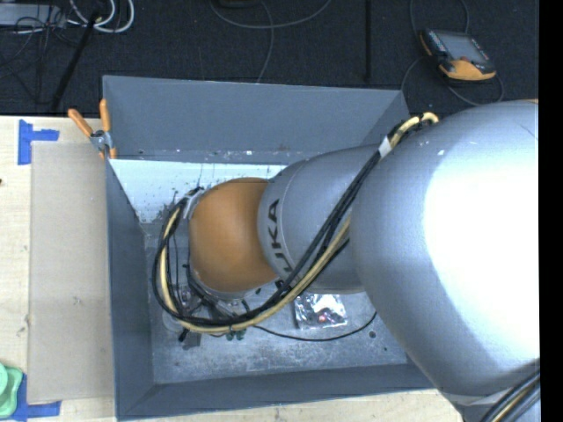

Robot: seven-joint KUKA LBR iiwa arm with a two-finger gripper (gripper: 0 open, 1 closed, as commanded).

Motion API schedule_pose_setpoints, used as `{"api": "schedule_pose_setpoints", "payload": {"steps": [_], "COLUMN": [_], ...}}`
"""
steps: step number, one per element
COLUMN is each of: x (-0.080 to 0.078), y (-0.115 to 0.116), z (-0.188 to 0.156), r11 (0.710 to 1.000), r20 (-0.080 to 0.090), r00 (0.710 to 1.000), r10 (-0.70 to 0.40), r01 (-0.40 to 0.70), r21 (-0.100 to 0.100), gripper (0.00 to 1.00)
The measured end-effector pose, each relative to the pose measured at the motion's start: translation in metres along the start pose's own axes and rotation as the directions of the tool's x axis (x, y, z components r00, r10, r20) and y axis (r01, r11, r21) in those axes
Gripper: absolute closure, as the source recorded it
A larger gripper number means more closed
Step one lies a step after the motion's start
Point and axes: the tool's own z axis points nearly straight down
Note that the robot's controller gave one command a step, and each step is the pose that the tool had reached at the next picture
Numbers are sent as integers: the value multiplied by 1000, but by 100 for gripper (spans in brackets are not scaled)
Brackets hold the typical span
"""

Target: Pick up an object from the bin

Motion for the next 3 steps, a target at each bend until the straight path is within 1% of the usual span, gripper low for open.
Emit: {"api": "schedule_pose_setpoints", "payload": {"steps": [1,2,3], "x": [45,21,-26], "y": [13,20,14], "z": [-56,-31,-174], "r11": [942,938,927], "r20": [-18,-18,-9], "r00": [941,938,927], "r10": [-337,-346,-376], "r01": [337,346,376], "r21": [-3,-3,-2], "gripper": [100,100,100]}}
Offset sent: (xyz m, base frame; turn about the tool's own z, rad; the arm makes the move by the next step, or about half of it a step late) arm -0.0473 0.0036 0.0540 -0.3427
